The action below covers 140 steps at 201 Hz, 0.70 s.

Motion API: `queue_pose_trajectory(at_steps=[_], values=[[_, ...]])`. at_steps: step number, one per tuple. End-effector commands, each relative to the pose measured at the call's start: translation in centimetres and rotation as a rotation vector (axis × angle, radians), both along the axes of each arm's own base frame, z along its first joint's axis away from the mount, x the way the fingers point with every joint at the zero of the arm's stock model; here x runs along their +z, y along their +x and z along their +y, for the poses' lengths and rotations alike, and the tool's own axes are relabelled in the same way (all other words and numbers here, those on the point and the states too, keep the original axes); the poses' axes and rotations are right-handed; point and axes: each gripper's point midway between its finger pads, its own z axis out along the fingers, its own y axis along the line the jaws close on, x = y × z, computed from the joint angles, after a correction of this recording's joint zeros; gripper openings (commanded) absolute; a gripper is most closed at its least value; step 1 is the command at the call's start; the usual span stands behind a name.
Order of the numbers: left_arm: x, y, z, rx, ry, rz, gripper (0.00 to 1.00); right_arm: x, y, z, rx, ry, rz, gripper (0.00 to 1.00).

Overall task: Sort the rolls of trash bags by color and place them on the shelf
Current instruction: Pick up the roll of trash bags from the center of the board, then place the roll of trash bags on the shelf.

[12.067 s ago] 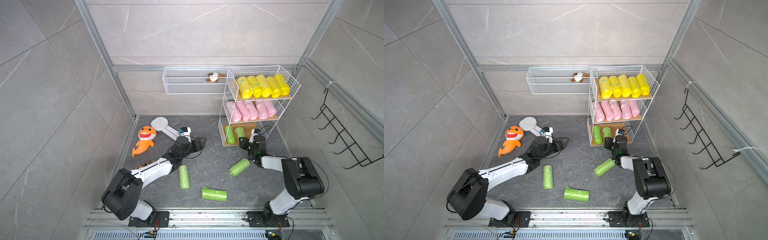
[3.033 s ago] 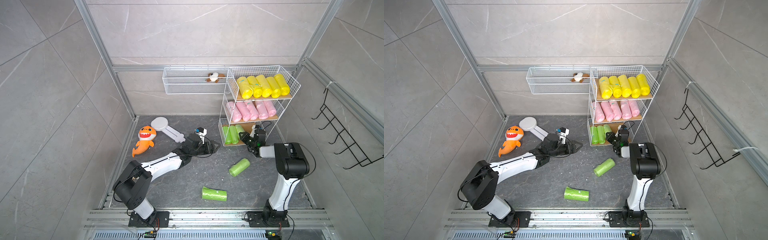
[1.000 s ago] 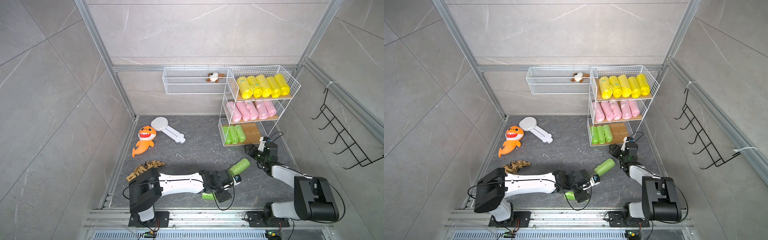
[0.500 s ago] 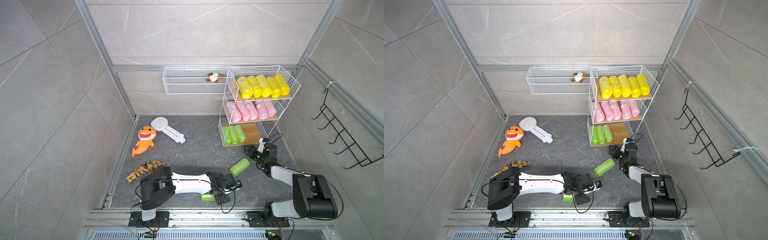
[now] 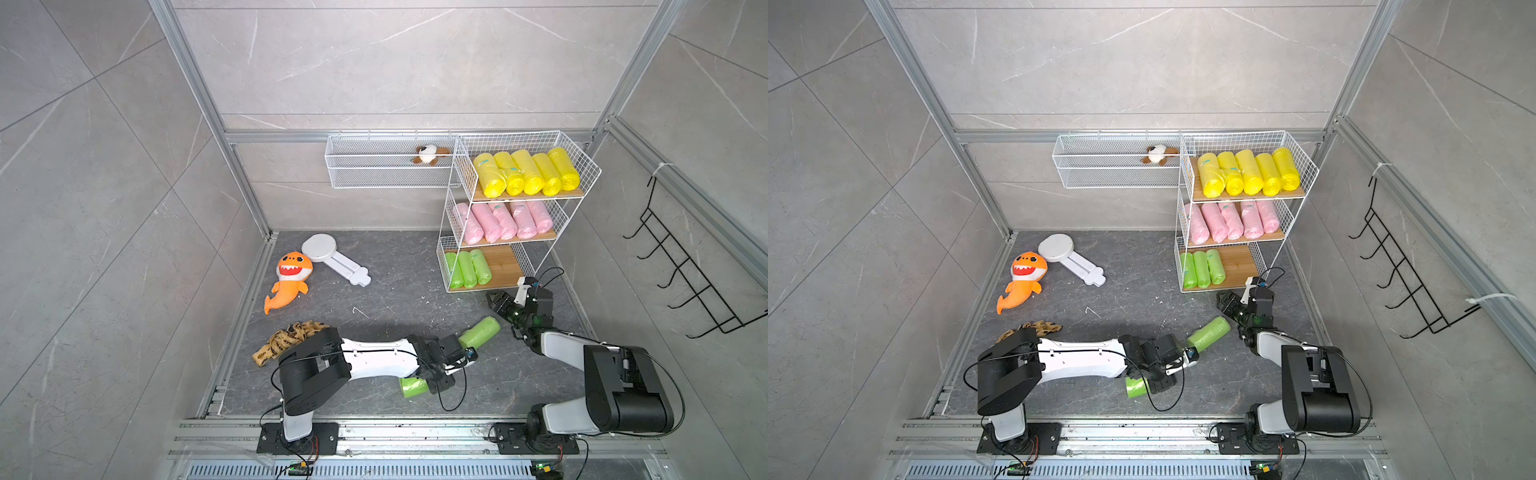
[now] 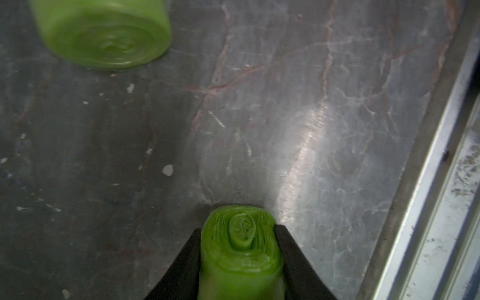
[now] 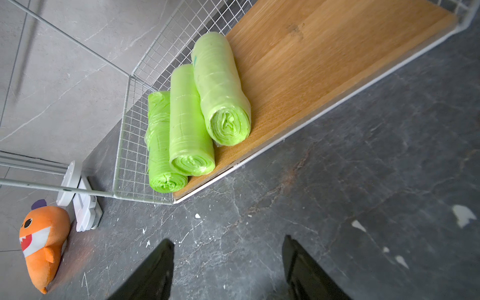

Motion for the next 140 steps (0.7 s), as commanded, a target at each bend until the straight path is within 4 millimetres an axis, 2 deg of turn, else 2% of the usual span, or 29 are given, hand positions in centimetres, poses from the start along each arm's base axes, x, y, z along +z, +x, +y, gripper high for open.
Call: queue_pose_trajectory(at_steps=[1,23,46,66,80,108,140], values=[[3.2,3.9,-0.3,0.149,-0.144,-0.028,0.27,1.4,-0.1,0.4,0.015,0.018,-0.044,0.7],[5.8,8.3,0.5,0.32,-0.301,-0.013,0.27,2.7,-0.5,0.9,0.033,0.036,-0.088,0.7],[10.2,13.4,2.6,0.539,-0.538,0.0,0.25,4.8,-1.0,1.9,0.073,0.06,-0.155,0.7],[14.2,17.0,4.9,0.718,-0.742,-0.001,0.25,6.3,-1.5,4.0,0.134,0.062,-0.195,0.7],[16.1,19.0,6.6,0.851,-0.838,-0.004,0.25,7.3,-2.1,6.1,0.189,0.066,-0.218,0.7],[18.6,21.6,9.2,1.034,-1.011,0.039,0.25,9.6,-3.8,11.4,0.314,0.082,-0.282,0.72],[20.7,22.6,10.8,1.147,-1.231,0.126,0.26,11.6,-5.9,17.0,0.433,0.148,-0.356,0.75]])
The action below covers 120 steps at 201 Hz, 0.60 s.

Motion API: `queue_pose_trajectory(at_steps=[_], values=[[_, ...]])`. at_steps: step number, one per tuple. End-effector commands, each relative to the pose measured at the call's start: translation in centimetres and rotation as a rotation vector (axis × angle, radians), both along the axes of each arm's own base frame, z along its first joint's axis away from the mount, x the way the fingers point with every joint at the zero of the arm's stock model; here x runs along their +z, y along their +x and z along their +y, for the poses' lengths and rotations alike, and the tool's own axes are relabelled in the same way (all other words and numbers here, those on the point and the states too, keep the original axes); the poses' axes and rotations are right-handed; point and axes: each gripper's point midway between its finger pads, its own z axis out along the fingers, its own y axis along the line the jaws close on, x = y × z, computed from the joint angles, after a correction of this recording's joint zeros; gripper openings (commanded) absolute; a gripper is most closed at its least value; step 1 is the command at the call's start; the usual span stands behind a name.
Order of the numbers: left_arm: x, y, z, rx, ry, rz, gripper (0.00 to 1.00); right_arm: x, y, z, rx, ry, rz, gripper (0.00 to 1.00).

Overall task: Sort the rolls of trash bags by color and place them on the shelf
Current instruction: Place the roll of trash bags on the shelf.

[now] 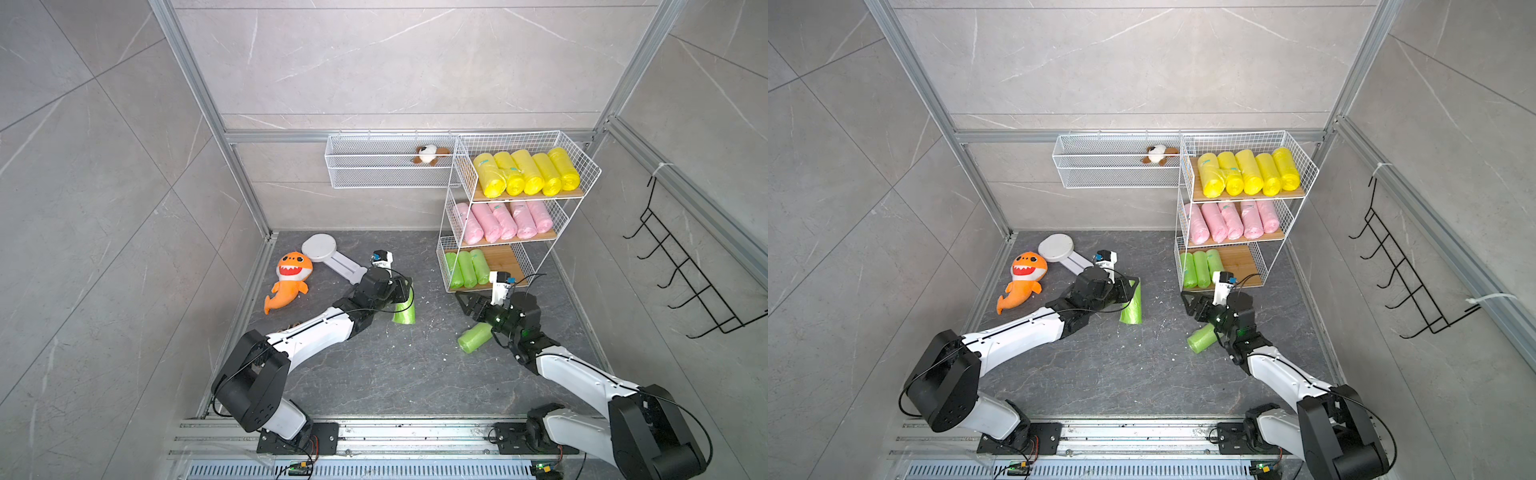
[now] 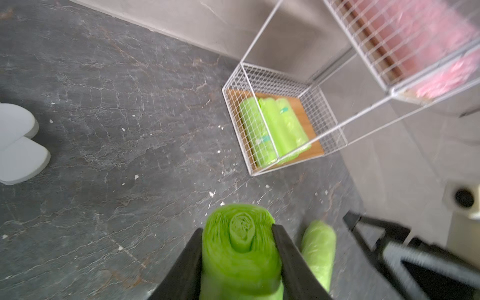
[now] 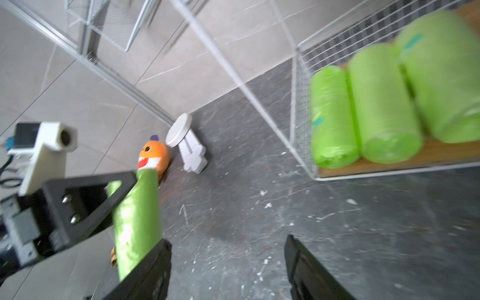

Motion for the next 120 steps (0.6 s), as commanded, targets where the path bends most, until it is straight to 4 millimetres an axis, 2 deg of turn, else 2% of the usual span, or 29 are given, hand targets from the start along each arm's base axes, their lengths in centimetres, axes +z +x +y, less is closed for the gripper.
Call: queue_pose_trajectory(at_steps=[1,24,44,77,120], values=[[5.2,1.1,0.8,0.112,-0.312,-0.038,0.26,2.3,-0.9,2.9,0.046,0.059,-0.075,0.76],[6.1,1.0,1.3,0.149,-0.429,-0.034,0.26,2.8,-2.7,6.7,0.123,0.059,-0.124,0.81],[6.5,0.8,2.0,0.186,-0.499,-0.026,0.25,2.9,-3.7,9.0,0.16,0.053,-0.168,0.84],[6.8,0.2,3.2,0.231,-0.608,-0.001,0.23,2.1,-4.4,11.4,0.177,0.029,-0.194,0.87],[6.2,-0.7,3.9,0.252,-0.732,0.058,0.23,1.7,-3.9,13.3,0.173,0.02,-0.21,0.87]])
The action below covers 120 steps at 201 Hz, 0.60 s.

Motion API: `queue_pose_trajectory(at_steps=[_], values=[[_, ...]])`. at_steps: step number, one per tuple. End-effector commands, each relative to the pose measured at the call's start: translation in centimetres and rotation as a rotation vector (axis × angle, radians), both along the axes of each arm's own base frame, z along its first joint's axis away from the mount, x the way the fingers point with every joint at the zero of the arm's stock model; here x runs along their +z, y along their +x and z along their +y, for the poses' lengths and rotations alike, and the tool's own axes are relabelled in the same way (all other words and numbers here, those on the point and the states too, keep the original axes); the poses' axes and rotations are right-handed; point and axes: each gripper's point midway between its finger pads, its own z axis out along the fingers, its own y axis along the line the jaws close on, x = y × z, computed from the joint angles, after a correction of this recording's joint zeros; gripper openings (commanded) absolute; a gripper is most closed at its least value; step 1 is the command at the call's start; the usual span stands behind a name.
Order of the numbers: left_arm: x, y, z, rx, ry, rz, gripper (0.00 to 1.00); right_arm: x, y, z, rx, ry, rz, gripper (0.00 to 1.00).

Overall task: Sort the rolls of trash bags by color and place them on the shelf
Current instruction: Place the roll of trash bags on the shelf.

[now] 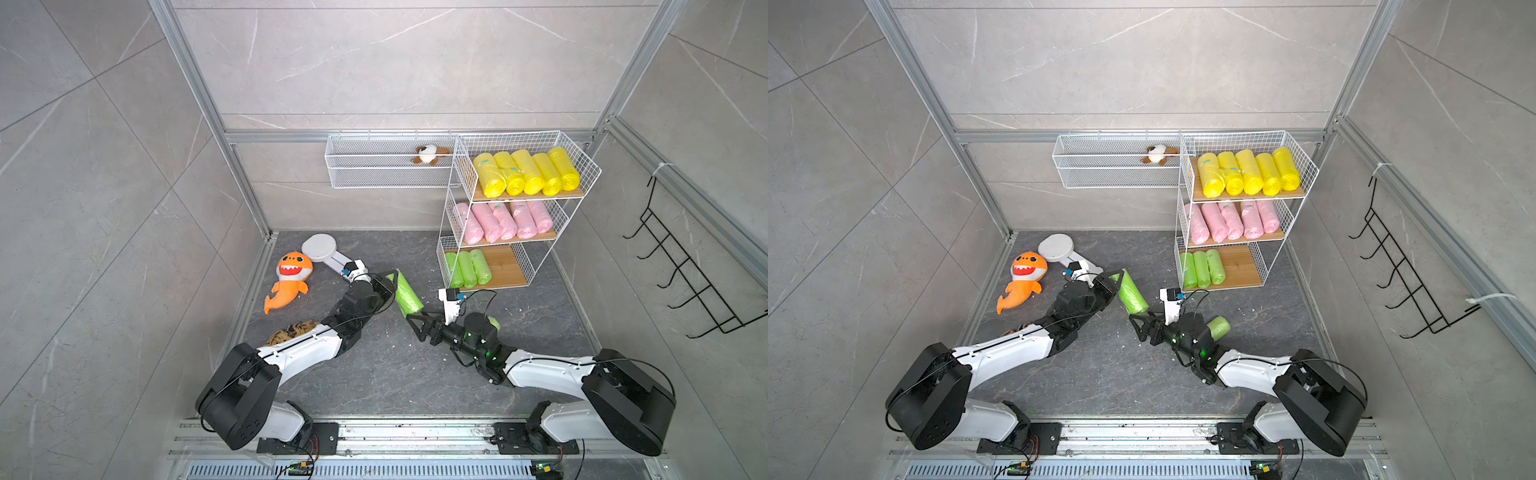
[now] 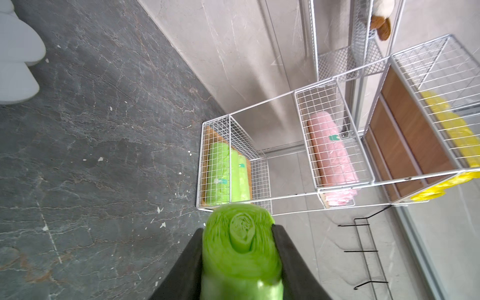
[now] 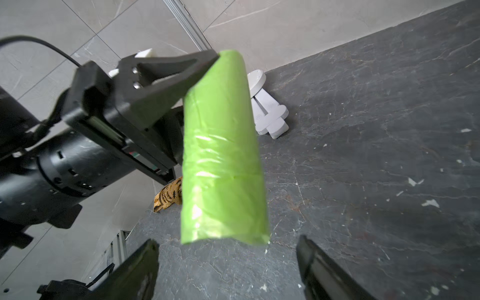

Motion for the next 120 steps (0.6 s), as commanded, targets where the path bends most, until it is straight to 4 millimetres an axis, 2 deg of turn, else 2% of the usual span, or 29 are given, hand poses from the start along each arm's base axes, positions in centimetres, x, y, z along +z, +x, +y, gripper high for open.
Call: queue_pose_trajectory(at_steps=[1,49,60,77,101,120], values=[[4.0,-0.3,0.5,0.025,-0.199,-0.06,0.23,2.4,1.3,0.8,-0.039,0.042,-0.091,0.87],[3.7,-0.8,0.5,0.017,-0.255,-0.04,0.23,3.3,1.6,2.2,-0.02,0.066,-0.123,0.84],[3.6,-0.8,0.6,0.017,-0.265,-0.035,0.23,3.4,1.7,2.4,-0.02,0.065,-0.126,0.77],[3.6,-0.8,0.6,0.017,-0.278,-0.033,0.23,3.5,1.8,2.6,-0.017,0.069,-0.131,0.61],[3.4,-0.8,0.4,0.01,-0.289,-0.026,0.23,3.8,1.9,2.7,-0.013,0.079,-0.142,0.47],[3.1,-0.8,0.4,0.013,-0.29,-0.021,0.28,3.9,1.9,2.5,-0.024,0.079,-0.149,0.36]])
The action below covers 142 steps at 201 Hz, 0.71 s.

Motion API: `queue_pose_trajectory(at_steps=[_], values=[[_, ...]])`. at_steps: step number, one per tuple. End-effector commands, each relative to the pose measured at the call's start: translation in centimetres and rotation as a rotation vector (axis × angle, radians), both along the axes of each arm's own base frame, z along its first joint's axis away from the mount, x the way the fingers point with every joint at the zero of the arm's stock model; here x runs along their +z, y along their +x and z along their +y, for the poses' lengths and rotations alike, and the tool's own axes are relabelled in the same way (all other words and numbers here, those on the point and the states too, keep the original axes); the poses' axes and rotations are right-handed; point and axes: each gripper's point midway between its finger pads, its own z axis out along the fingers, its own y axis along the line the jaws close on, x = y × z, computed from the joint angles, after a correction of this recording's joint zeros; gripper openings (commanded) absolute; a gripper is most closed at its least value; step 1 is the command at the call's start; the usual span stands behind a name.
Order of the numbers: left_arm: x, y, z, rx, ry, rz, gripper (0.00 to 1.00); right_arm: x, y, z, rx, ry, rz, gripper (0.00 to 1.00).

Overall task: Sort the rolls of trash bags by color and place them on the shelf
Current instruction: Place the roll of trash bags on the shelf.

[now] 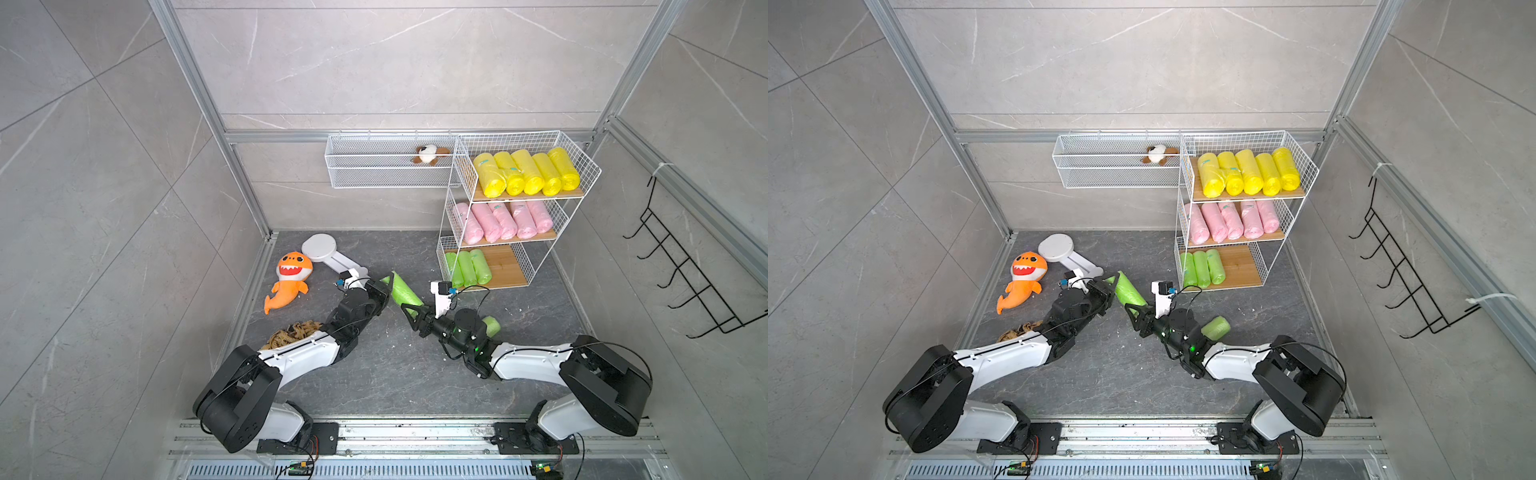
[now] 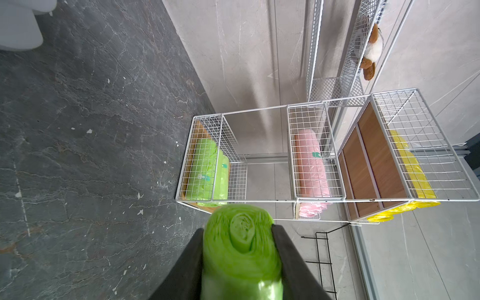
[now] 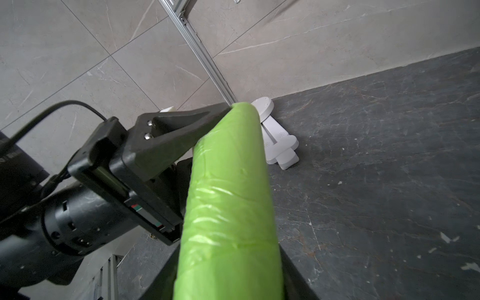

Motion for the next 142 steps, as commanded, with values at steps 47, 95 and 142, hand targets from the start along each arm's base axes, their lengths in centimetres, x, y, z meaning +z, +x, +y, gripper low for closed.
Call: queue_pose_trajectory(at_steps=[47,95,142], values=[[2.3,0.2,0.2,0.017,-0.039,-0.085,0.57,0.8,0.8,-1.3,-0.045,0.026,-0.005,0.26],[0.4,0.7,0.7,0.031,0.143,-0.088,0.69,-1.9,1.1,-4.8,-0.074,0.024,0.094,0.25],[-1.3,1.1,0.4,-0.004,0.217,-0.075,0.72,-5.1,1.0,-10.5,-0.19,-0.107,0.23,0.24]])
